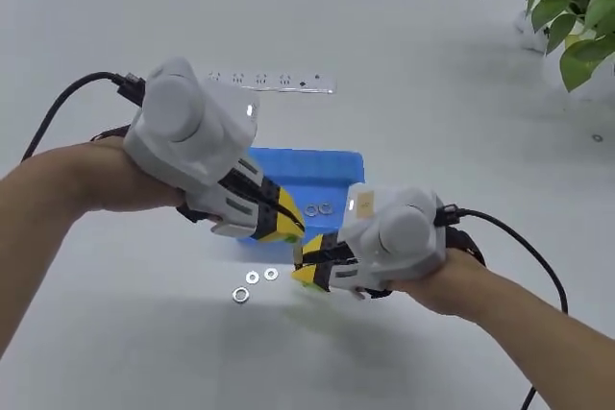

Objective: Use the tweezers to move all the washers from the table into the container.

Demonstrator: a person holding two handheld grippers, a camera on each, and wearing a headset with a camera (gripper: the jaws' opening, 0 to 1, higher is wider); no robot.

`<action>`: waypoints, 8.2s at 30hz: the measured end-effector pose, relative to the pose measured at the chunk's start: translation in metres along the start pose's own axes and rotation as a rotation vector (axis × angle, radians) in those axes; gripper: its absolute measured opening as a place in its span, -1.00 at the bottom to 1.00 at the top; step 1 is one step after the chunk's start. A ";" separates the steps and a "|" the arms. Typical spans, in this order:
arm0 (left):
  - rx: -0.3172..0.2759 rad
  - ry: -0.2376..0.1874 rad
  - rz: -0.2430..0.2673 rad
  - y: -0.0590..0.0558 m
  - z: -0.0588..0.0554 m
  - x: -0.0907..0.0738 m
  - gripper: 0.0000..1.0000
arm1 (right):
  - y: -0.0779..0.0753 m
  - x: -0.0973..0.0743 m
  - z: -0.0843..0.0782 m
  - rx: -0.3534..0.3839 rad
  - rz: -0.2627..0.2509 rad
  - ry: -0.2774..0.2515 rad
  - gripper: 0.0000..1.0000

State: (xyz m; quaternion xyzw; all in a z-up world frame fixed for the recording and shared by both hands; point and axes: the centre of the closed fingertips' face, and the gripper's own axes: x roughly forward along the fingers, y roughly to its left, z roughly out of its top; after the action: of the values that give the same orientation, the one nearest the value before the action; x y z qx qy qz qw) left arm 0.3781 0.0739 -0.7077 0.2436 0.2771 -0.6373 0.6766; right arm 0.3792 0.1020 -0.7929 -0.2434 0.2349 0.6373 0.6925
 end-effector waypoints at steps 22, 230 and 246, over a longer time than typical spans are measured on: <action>0.028 0.020 0.008 -0.006 0.006 -0.005 -0.90 | 0.004 -0.005 0.006 -0.007 -0.007 -0.001 -0.81; 0.048 0.029 0.126 -0.008 0.012 -0.053 -0.90 | -0.003 -0.009 0.055 -0.166 -0.021 0.004 -0.77; 0.012 0.048 0.097 -0.013 -0.008 -0.042 -0.90 | 0.008 0.008 0.039 -0.132 0.016 0.014 -0.77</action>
State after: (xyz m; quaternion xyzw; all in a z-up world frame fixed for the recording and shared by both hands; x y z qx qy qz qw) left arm 0.3636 0.1091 -0.6850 0.2760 0.2770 -0.5994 0.6984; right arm 0.3726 0.1330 -0.7683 -0.2911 0.1992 0.6553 0.6680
